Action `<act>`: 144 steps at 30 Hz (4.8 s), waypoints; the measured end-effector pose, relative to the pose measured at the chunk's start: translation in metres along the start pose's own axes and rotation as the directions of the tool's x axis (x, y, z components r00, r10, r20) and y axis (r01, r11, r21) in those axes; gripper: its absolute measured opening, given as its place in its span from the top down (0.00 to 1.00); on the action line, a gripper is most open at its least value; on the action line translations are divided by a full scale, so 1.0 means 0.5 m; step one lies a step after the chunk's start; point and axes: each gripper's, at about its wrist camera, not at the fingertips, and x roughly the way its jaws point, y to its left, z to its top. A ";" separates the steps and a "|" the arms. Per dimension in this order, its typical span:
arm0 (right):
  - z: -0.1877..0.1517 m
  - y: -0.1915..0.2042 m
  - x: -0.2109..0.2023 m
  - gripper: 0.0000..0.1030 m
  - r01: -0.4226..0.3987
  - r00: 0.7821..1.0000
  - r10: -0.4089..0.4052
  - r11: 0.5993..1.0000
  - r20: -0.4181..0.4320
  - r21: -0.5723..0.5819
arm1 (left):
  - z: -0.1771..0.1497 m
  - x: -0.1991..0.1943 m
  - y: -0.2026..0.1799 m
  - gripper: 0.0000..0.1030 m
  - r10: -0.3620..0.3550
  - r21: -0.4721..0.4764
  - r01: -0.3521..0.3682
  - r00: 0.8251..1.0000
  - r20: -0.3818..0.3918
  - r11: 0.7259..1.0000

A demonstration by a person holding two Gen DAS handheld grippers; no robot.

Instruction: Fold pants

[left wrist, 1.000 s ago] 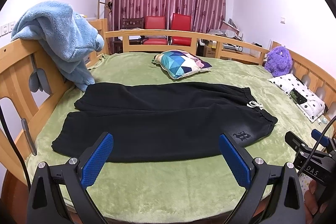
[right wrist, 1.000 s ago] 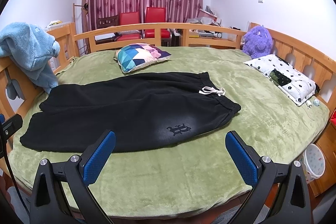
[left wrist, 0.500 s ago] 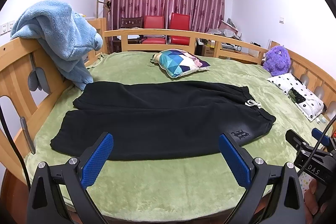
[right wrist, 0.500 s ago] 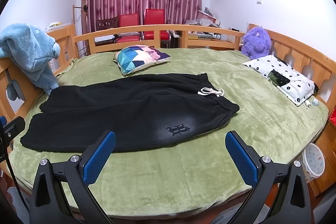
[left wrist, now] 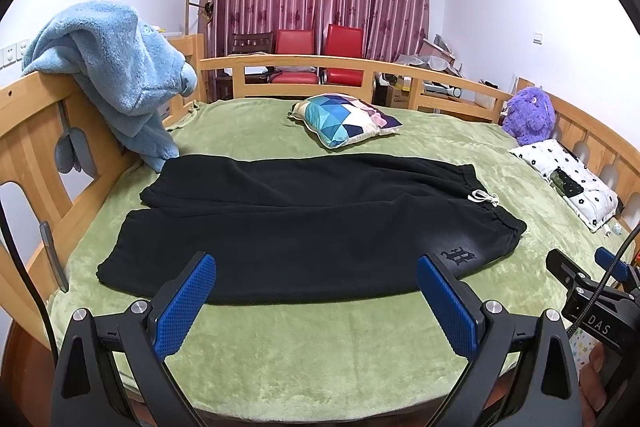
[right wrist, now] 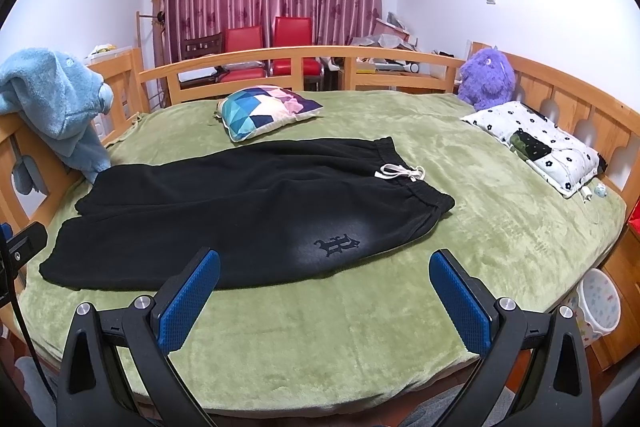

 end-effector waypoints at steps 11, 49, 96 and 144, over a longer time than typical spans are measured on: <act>-0.005 -0.006 0.010 0.00 0.009 1.000 -0.009 1.000 0.010 -0.003 | 0.005 0.003 0.003 0.02 0.000 -0.008 0.000 1.000 -0.001 1.000; -0.073 -0.074 0.332 0.26 -0.091 0.969 0.127 0.981 -0.211 0.170 | -0.099 0.315 0.229 0.05 0.057 -0.210 -0.118 0.960 -0.276 0.971; -0.120 -0.086 0.471 0.26 0.011 0.961 0.109 0.903 -0.255 0.429 | -0.157 0.440 0.385 0.11 0.063 -0.327 -0.166 0.951 -0.304 0.930; 0.154 -0.108 0.595 0.90 -0.220 0.966 0.249 0.933 -0.070 0.285 | 0.116 0.497 0.436 0.91 0.138 -0.332 -0.177 0.981 -0.136 0.927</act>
